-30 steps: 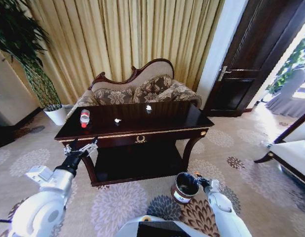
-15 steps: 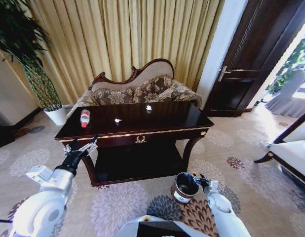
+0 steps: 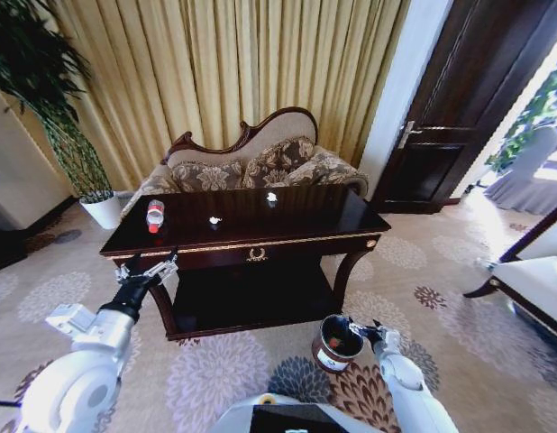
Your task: Move to the front of the table and place the trash on the table into the trash bin.
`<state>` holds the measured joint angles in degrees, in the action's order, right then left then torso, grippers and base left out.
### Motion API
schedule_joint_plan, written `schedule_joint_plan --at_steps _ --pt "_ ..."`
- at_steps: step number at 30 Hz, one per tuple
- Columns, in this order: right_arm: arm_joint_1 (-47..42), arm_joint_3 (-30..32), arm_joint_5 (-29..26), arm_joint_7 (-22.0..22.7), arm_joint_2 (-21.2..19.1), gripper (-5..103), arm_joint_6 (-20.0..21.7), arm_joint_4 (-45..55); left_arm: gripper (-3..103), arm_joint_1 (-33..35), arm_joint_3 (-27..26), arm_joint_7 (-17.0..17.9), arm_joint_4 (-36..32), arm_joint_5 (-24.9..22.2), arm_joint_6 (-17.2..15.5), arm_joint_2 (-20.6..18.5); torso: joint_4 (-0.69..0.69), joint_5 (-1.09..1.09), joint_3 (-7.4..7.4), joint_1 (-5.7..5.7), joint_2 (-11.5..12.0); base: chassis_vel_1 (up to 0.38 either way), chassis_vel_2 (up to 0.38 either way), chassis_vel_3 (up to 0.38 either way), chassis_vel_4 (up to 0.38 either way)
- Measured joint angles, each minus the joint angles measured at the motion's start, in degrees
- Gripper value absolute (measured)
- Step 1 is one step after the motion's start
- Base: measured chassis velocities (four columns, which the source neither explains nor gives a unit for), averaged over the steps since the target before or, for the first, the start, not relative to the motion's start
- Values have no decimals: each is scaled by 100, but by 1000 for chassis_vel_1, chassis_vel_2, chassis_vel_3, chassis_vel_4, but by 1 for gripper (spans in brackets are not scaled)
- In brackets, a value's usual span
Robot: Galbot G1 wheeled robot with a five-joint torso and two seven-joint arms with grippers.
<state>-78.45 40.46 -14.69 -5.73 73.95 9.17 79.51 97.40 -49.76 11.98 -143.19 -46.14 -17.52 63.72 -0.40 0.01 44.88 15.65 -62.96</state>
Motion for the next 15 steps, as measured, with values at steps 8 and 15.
schedule_joint_plan --at_steps 8,15 --pt "-71 0 -146 23 -54 100 -142 372 100 19 -24 -18 -5 4 -24 20 0 -1 0 0 0 0 0 0 0" --pt "-134 -1 -207 74 -105 100 -145 690 100 14 3 -22 -7 50 -25 2 0 -1 0 0 0 0 0 0 0"
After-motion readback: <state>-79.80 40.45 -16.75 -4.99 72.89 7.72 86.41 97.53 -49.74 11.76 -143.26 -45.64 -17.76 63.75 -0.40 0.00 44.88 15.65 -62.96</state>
